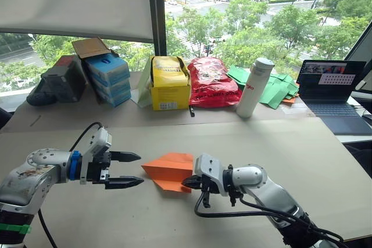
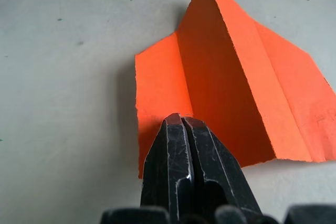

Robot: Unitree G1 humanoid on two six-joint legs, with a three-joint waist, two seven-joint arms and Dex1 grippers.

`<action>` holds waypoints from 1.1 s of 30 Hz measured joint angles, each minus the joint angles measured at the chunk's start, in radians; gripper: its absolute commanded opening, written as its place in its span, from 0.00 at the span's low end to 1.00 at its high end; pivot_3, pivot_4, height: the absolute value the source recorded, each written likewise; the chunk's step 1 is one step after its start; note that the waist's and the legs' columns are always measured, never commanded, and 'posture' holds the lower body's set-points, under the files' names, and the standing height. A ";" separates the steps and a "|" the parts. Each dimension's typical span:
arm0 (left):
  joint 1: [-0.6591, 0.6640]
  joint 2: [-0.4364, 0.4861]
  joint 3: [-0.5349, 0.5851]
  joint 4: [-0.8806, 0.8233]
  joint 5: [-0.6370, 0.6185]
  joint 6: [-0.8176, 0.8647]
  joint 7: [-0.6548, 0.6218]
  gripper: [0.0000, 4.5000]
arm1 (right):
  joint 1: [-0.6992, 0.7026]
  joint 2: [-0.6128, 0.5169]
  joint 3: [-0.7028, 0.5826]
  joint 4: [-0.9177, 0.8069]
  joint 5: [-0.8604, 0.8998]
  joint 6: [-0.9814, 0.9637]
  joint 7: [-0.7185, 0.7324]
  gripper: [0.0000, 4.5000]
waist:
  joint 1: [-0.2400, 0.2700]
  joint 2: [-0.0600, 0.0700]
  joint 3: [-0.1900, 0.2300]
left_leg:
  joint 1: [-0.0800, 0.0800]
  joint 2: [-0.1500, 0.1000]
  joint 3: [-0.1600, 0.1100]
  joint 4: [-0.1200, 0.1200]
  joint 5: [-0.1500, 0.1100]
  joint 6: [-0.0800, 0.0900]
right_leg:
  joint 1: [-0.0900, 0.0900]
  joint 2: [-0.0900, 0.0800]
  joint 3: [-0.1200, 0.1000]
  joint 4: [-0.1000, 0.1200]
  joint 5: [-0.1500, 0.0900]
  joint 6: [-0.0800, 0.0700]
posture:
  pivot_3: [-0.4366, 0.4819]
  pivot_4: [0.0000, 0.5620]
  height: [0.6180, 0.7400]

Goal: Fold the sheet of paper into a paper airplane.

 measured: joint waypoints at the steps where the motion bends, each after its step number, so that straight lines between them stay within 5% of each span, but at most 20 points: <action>1: 0.001 -0.001 0.000 0.000 0.001 0.000 0.002 1.00 | 0.000 -0.005 0.012 0.001 -0.009 0.004 0.000 0.00 | 0.002 0.000 0.000 | 0.000 0.000 0.000 0.000 0.000 0.000 | 0.000 0.000 0.000 0.000 0.000 0.000 | 0.48 0.27 1.00; 12: -0.099 -0.042 -0.083 0.046 0.039 -0.026 -0.020 1.00 | -0.027 -0.013 0.050 -0.001 -0.044 0.063 -0.040 0.00 | 0.007 0.000 0.000 | 0.002 0.000 0.000 0.001 0.000 0.000 | 0.002 0.002 0.000 0.001 0.000 0.000 | 0.48 0.27 1.00; 25: -0.421 -0.231 -0.300 0.434 0.237 -0.194 -0.155 0.05 | -0.029 -0.019 0.056 -0.011 -0.057 0.069 -0.069 0.00 | 0.016 -0.001 -0.001 | 0.001 -0.001 0.002 0.004 -0.001 0.002 | 0.002 0.004 0.000 0.002 0.000 0.001 | 0.48 0.27 1.00; 33: -0.504 -0.295 -0.382 0.607 0.414 -0.421 -0.183 0.01 | -0.024 -0.019 0.060 -0.026 -0.058 0.081 -0.088 0.00 | 0.015 -0.001 -0.001 | -0.001 0.000 0.001 0.008 -0.003 0.005 | 0.002 0.004 0.000 0.002 0.000 0.001 | 0.48 0.27 1.00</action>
